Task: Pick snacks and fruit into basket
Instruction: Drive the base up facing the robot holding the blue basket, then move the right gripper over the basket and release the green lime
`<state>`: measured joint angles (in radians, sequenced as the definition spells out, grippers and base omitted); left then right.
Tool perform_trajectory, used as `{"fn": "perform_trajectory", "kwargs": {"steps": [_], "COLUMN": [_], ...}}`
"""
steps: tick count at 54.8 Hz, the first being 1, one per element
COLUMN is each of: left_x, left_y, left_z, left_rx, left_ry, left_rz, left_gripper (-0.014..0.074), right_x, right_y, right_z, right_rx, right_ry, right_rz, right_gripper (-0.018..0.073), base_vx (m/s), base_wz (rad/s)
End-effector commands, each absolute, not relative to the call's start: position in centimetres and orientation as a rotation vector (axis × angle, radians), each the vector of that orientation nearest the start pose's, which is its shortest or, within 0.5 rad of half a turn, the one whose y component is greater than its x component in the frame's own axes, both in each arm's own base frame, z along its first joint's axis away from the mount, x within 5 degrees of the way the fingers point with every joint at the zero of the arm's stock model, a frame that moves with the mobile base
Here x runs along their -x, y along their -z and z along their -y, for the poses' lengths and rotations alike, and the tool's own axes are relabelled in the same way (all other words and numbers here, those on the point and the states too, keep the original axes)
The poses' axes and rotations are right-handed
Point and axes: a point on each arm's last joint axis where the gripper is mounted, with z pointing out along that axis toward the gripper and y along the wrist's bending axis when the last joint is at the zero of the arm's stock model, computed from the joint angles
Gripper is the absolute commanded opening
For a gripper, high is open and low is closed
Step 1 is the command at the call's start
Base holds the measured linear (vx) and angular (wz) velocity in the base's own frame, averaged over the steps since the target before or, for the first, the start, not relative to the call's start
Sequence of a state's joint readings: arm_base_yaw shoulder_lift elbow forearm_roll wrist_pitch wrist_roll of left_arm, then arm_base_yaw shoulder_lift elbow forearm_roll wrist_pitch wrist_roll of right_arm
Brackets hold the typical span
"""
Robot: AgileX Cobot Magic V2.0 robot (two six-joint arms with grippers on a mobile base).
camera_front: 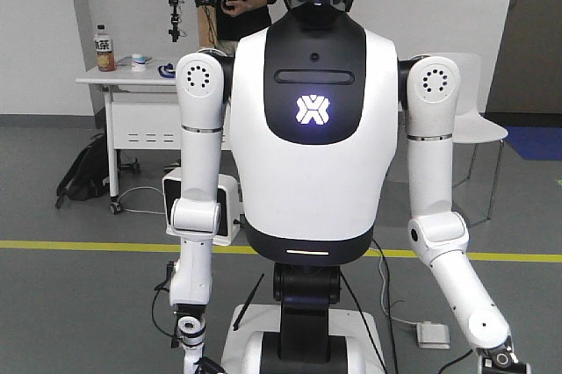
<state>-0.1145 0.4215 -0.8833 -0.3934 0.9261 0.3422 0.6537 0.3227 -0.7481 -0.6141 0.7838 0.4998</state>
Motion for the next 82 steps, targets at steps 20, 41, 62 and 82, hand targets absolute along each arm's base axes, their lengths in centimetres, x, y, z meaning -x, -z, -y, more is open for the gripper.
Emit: {"fn": "perform_trajectory", "kwargs": {"steps": [20, 41, 62, 82], "left_x": [-4.14, -4.14, -4.14, -4.14], "left_y": [-40.81, -40.81, -40.81, -40.81], "left_z": [3.33, 3.33, 3.33, 3.33], "left_rx": [-0.368, -0.369, -0.369, -0.368], "left_ry": [0.341, 0.340, 0.340, 0.340], "left_rz": [-1.774, -1.774, -1.774, -1.774], "left_gripper": [-0.0008, -0.0008, -0.0008, -0.0008], "right_x": [-4.94, -4.94, -4.93, -4.93], "right_y": [-39.19, -39.20, -39.29, -39.28], "right_z": [0.81, 0.80, 0.75, 0.73], "right_rx": [0.251, 0.252, 0.255, 0.253], "right_ry": [-0.126, -0.127, -0.132, -0.137], "right_rz": [-1.615, -1.614, -1.603, -1.606], "right_gripper": [-0.0004, -0.0004, -0.0004, -0.0004], "base_vx": [0.00, 0.00, 0.00, 0.00], "base_wz": [0.00, 0.00, 0.00, 0.00]}}
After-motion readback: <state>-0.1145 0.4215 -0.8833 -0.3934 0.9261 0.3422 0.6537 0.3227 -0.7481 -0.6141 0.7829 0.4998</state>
